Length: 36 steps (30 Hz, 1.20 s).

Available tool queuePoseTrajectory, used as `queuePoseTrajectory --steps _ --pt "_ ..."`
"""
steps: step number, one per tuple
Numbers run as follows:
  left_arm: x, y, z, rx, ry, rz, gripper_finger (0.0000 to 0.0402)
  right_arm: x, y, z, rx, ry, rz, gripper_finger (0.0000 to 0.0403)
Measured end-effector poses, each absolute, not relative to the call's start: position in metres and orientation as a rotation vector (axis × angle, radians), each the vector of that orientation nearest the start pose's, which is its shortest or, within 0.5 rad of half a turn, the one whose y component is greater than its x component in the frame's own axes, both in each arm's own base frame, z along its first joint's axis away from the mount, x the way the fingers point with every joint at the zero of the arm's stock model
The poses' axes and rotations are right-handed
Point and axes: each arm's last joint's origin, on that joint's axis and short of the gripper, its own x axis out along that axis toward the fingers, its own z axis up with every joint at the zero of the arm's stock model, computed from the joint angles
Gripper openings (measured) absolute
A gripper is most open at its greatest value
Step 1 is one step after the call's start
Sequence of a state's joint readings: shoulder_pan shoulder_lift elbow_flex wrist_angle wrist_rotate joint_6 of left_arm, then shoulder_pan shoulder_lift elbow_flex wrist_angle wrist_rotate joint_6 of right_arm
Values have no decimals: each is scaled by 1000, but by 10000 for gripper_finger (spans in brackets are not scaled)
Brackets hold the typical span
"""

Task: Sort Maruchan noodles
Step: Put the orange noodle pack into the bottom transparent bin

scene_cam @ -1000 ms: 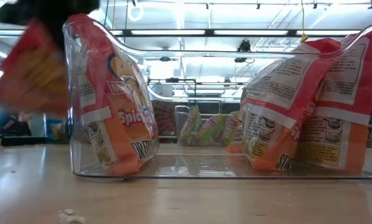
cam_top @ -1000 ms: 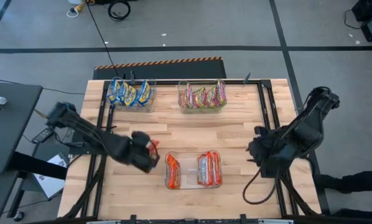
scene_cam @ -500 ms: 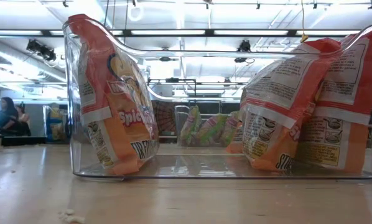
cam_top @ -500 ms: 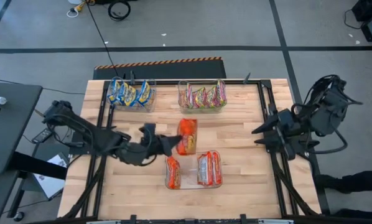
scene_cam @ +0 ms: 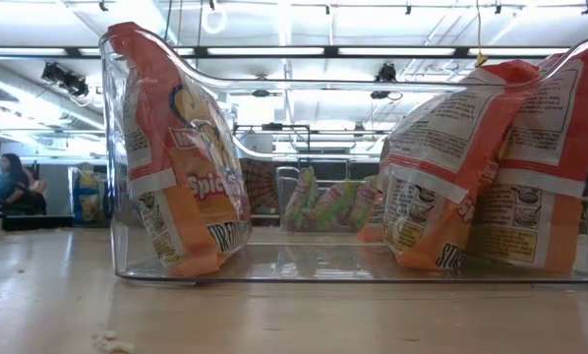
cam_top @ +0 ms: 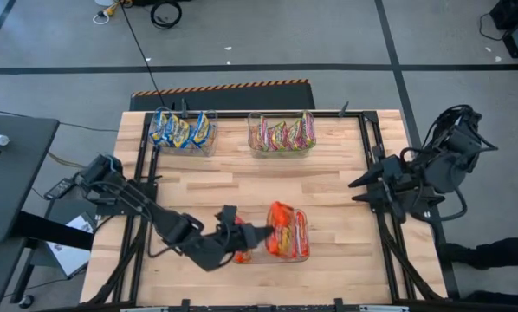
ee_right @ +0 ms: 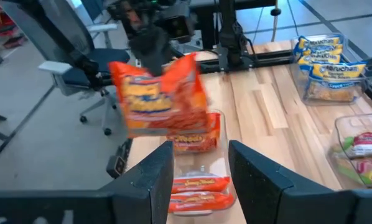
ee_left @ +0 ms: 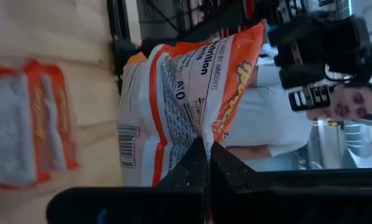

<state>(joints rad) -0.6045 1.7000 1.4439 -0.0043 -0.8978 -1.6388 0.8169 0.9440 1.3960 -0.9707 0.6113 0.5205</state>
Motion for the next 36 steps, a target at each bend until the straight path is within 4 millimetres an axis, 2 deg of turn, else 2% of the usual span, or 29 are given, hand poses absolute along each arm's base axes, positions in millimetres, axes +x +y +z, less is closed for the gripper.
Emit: queuePoseTrajectory --steps 4,8,10,15,17,22,28,30,33,36 --pt "349 -214 339 -1511 -97 360 2 107 87 432 165 438 74 159" --pt "363 -227 317 -1566 -33 368 2 109 87 430 146 455 62 159" --pt "363 -228 303 -1560 33 424 2 109 86 430 145 456 61 159" --pt "345 -216 282 -1480 141 669 2 109 87 429 144 461 66 159" --pt "341 -214 279 -1472 148 714 2 109 87 429 145 465 75 159" --pt "345 -212 270 -1479 219 745 4 109 87 429 146 468 79 159" --pt "346 -189 254 -1393 454 890 11 114 92 427 131 484 75 159" --pt "347 -182 251 -1381 529 917 12 116 95 423 123 498 77 159" --pt "349 -177 250 -1363 553 918 19 121 100 410 102 537 71 159" --pt "351 -174 250 -1352 597 906 42 124 103 396 88 575 60 159"
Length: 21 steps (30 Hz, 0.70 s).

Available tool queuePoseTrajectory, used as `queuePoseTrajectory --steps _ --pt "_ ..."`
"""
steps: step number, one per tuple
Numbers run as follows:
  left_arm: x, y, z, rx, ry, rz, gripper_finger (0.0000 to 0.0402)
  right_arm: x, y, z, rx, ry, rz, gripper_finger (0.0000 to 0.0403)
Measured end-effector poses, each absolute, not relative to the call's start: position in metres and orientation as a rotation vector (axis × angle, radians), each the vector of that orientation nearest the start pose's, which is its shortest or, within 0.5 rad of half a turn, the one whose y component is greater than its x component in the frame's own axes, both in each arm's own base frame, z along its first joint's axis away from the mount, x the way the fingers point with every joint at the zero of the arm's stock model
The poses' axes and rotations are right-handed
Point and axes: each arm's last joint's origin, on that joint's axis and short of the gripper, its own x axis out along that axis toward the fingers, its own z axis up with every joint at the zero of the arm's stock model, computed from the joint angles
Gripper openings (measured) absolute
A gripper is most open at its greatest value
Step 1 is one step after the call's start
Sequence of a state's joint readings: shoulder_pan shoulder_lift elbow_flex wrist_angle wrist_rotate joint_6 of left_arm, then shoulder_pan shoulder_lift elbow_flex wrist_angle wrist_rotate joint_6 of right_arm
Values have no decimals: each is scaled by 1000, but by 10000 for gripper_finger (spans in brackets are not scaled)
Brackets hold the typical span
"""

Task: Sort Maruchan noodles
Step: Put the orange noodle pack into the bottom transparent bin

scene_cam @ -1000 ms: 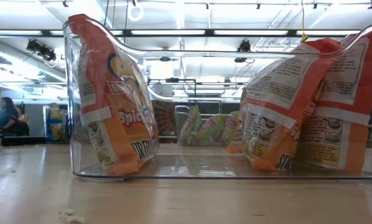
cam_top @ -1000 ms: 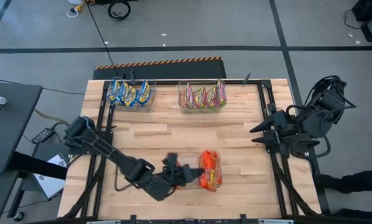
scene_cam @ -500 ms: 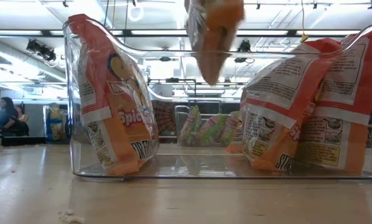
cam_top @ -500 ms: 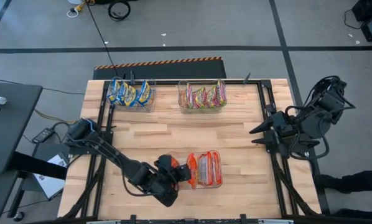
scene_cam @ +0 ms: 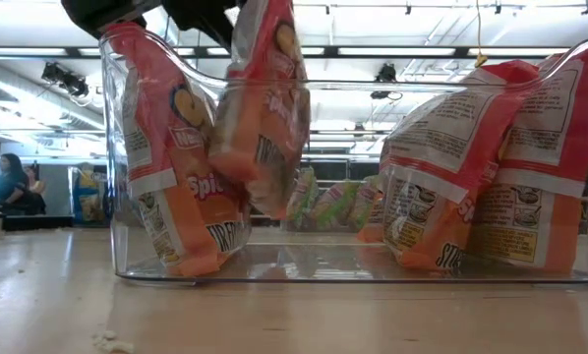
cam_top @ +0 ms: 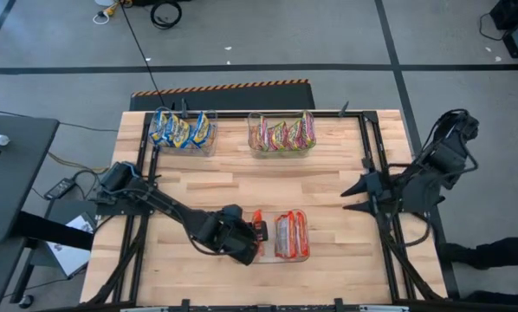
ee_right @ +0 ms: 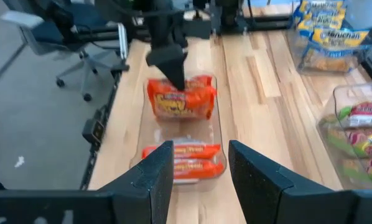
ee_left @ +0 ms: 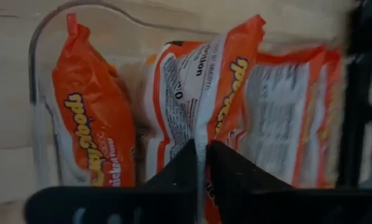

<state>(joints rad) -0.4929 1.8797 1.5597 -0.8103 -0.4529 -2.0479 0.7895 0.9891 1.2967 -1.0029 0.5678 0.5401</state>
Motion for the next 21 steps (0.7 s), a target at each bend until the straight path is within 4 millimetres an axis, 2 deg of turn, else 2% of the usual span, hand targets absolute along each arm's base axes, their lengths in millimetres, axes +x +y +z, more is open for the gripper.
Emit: queuePoseTrajectory --steps 5,9,13,21 --pt "352 -171 249 -1310 758 847 103 134 112 380 107 537 55 159" --pt "351 -162 254 -1224 792 826 150 146 117 361 79 520 83 159" --pt "341 -147 281 -1156 788 751 169 153 113 335 62 597 92 159" --pt "302 -123 327 -928 757 705 171 164 102 260 41 857 44 159"
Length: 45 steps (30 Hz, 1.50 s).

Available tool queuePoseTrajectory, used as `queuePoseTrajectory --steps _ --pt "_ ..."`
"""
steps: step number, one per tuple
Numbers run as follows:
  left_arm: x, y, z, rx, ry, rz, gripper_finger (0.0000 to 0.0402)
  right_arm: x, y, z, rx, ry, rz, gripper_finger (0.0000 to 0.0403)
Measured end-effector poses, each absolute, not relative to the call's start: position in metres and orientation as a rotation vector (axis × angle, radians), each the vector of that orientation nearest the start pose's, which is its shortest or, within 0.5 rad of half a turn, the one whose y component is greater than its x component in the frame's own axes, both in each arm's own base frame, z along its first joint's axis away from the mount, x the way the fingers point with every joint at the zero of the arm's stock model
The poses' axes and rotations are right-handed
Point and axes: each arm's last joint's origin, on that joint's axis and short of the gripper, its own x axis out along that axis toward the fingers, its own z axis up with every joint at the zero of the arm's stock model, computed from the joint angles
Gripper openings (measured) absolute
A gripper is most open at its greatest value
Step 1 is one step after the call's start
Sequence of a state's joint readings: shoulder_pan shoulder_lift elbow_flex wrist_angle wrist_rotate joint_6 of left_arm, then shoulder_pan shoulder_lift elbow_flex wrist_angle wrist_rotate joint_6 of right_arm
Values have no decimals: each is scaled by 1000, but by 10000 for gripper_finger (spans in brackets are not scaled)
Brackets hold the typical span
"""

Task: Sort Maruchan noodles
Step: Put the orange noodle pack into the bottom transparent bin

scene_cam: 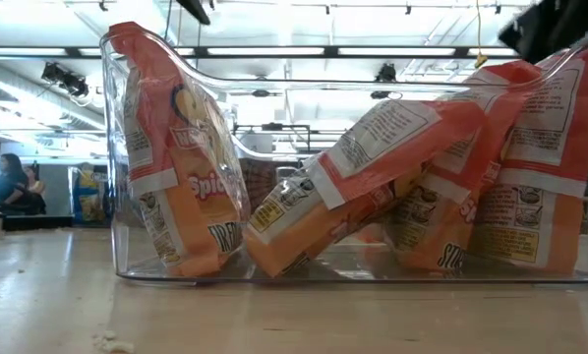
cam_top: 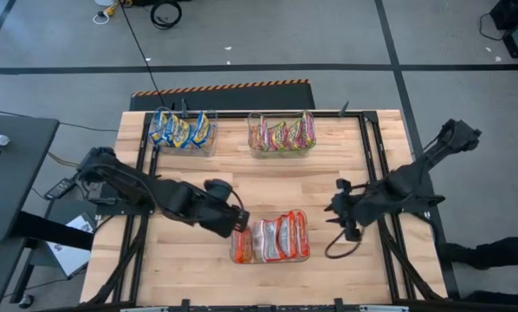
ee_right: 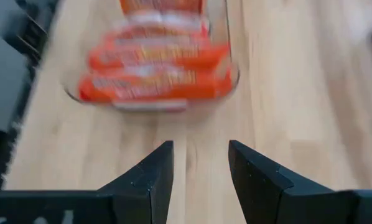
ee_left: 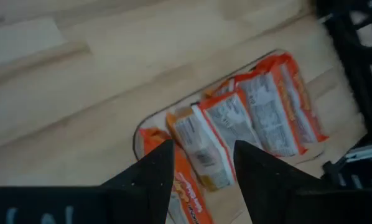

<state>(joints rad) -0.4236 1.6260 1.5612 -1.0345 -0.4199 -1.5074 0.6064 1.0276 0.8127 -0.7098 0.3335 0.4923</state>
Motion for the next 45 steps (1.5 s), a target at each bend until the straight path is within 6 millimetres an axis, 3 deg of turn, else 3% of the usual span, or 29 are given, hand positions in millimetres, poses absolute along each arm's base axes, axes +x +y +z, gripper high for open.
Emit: queuePoseTrajectory --steps 3,6,12,21,25,32,38,41,45 --pt "299 -122 335 -873 761 639 172 173 105 241 54 934 35 159" --pt "310 -127 329 -817 752 581 172 183 110 235 44 982 31 159" --pt "343 -135 294 -967 865 547 172 195 118 241 38 992 29 159" --pt "395 -158 239 -1124 693 555 172 190 111 240 0 1043 9 159" --pt "403 -167 213 -1159 703 592 172 187 109 241 -4 1060 7 159" --pt "406 -184 192 -1181 719 593 172 186 108 241 -32 1078 33 159" --pt "400 -181 186 -1130 736 679 168 186 108 241 -42 1080 45 159" --pt "401 -180 185 -1130 731 684 141 186 108 241 -38 1080 42 159" --pt "402 -177 186 -1126 719 690 64 186 108 241 -36 1080 41 159"
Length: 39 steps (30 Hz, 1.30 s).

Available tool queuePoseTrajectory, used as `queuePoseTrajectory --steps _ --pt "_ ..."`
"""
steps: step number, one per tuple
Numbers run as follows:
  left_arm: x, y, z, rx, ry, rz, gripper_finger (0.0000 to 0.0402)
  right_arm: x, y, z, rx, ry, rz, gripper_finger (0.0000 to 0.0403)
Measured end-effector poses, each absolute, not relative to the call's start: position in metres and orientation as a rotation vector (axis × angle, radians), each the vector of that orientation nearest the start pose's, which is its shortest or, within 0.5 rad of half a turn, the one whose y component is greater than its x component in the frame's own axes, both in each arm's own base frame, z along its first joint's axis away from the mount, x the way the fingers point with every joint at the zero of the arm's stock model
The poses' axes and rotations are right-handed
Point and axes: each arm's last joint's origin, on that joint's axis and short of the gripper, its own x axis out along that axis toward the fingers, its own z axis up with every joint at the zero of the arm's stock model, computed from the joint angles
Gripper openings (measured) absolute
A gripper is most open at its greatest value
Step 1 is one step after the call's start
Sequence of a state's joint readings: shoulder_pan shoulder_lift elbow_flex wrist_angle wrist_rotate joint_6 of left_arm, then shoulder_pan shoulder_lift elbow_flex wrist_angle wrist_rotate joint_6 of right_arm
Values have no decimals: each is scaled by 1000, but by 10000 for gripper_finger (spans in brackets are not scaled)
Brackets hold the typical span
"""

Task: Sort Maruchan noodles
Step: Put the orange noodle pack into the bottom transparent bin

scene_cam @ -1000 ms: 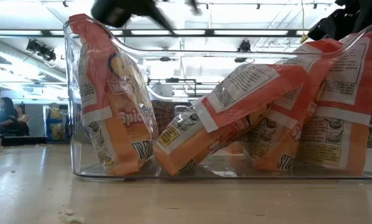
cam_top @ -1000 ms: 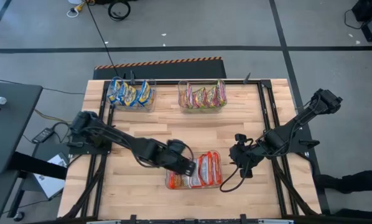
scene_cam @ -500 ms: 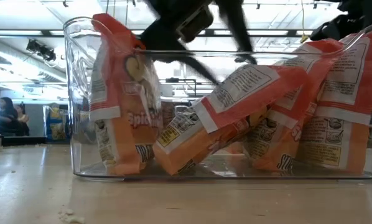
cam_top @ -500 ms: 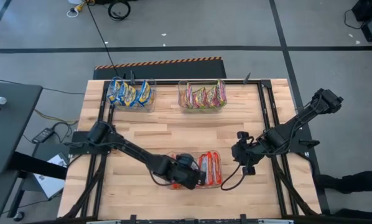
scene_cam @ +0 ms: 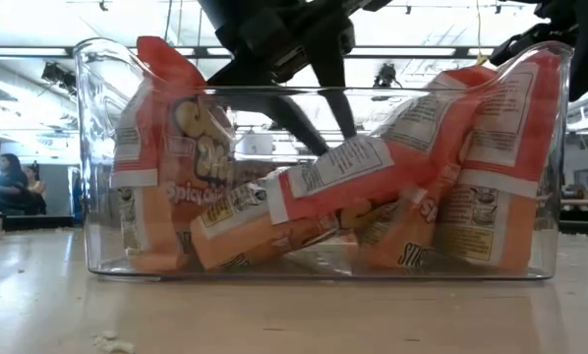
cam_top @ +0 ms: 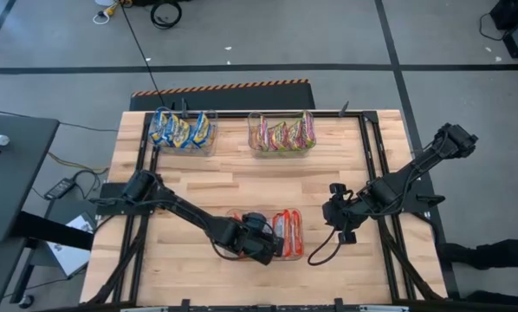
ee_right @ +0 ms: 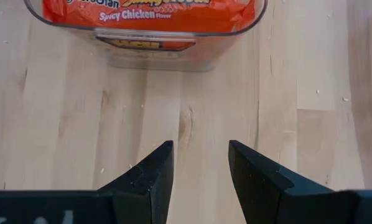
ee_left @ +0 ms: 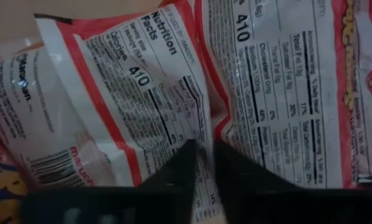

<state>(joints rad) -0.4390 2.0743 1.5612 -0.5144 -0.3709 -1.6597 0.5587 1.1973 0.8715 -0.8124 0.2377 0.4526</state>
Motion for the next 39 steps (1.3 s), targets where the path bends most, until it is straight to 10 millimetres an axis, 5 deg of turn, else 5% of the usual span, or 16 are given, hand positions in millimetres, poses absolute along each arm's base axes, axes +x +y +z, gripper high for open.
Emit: queuePoseTrajectory --steps 3,7,14,18,27,39 --pt "404 -175 186 -1116 718 680 12 186 108 241 -35 1080 41 159" --pt "404 -173 190 -1126 720 666 7 186 108 241 -22 1080 33 159" --pt "390 -171 243 -1125 550 602 3 186 108 241 -13 1083 33 159" --pt "389 -171 257 -1121 448 593 3 186 108 241 -12 1082 33 159" --pt "414 -176 219 -1126 388 519 3 186 109 241 17 1078 18 159" --pt "404 -171 226 -995 503 516 15 186 114 242 102 1071 27 159"
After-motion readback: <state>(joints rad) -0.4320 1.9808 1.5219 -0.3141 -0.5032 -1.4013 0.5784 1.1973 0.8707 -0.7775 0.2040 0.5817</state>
